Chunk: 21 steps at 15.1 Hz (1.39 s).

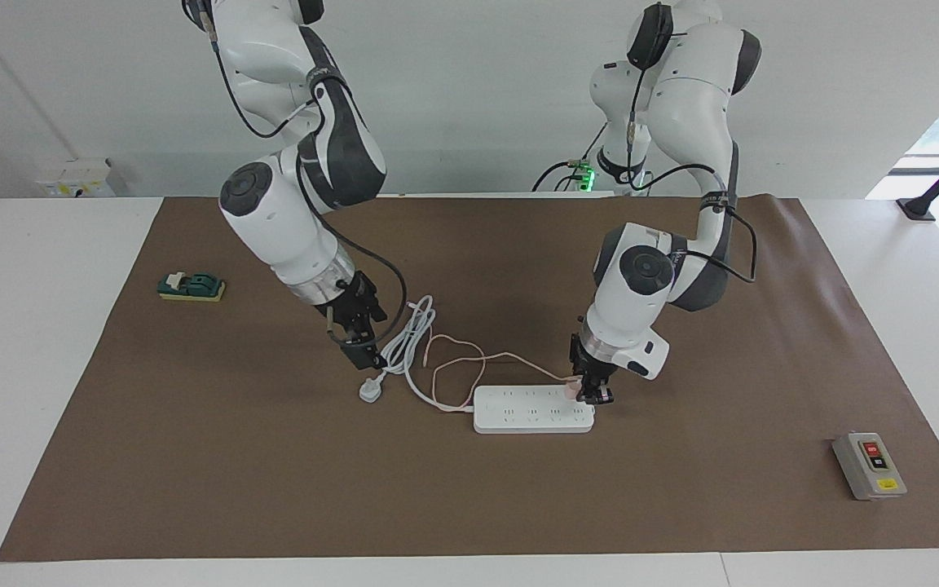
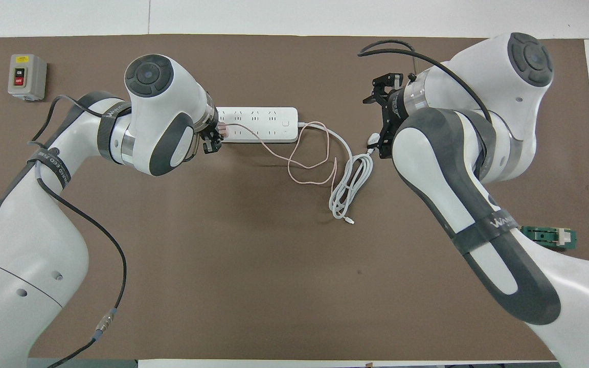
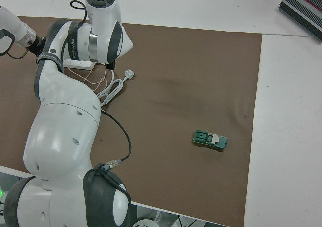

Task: Unplug charger and place it aside
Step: 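Reach the right gripper onto the white power strip while the left gripper holds, then pin the strip with the right gripper while the left gripper pulls the plug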

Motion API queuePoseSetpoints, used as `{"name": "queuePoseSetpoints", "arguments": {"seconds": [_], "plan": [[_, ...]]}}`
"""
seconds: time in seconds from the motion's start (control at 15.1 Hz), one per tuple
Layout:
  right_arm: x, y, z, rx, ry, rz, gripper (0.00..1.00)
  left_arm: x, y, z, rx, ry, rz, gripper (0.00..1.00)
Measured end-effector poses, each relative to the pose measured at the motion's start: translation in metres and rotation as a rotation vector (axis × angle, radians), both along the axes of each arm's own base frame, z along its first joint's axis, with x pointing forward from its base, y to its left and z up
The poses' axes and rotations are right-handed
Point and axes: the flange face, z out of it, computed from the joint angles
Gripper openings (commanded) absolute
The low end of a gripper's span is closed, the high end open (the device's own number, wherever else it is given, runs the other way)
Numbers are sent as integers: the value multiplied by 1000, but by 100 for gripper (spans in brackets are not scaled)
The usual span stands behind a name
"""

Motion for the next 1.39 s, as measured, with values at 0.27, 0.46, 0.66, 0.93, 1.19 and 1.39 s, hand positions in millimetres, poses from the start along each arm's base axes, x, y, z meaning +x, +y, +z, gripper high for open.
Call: {"name": "queuePoseSetpoints", "arguments": {"seconds": [0.27,0.46,0.66,0.93,1.19,1.39], "plan": [[32,33,-31,51,19,11,99,0,0,0,1,-1,-1,0],[41,75,-60,60,35,35,99,0,0,0,1,-2,-1,0],[52,96,-80,96,50,30,99,0,0,0,1,-2,-1,0],[49,130,-122,94,91,47,99,-1,0,0,1,-3,-2,0],[42,149,-133,89,103,70,99,-1,0,0,1,-4,-2,0],[42,149,-131,89,101,71,99,-1,0,0,1,-4,-2,0]]}}
